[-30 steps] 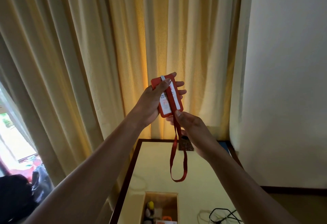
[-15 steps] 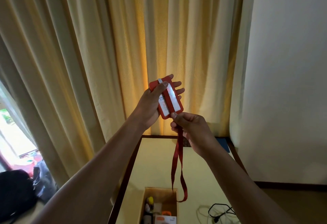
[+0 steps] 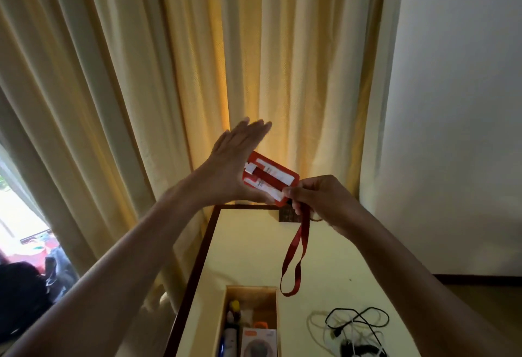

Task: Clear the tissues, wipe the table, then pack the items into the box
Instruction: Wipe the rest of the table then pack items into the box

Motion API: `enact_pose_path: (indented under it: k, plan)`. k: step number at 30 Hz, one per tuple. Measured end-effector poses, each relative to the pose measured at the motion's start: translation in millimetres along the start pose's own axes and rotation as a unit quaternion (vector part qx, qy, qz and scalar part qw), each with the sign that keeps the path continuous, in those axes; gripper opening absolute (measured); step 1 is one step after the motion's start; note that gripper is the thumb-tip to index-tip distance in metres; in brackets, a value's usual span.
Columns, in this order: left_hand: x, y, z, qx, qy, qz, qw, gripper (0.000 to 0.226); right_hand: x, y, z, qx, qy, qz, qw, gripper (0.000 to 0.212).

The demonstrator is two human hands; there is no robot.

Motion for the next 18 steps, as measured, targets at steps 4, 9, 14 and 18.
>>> enact_pose_path:
  k: [4,9,14,18]
  plan:
    - [-2,57,-8,-0.106,0.053,0.126,0.985,0.121,3,5,-2,-0.015,-0.005,-0.043,0.999,0.02]
    - [-10,56,-7,-0.057,0.037,0.021,0.997,0.068,3,8,-4,-0.033,-0.013,-0.073,0.997,0.017]
    - [-11,61,-16,-0.043,0.036,0.035,0.998,0.075,6,1,-7,-0.017,-0.025,-0.091,0.995,0.015]
    - [-20,65,-25,-0.061,0.006,0.004,0.998,0.076,12,10,-10,-0.023,-0.027,-0.089,0.995,0.015]
Point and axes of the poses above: each hand's wrist, its own z-axis towards the middle knuckle, its own y-axis out of the palm, x = y × z, the point moved 10 cm from there along z, towards the middle knuckle, and after that the axes turned 11 degrees about -z, right-handed, at the moved point
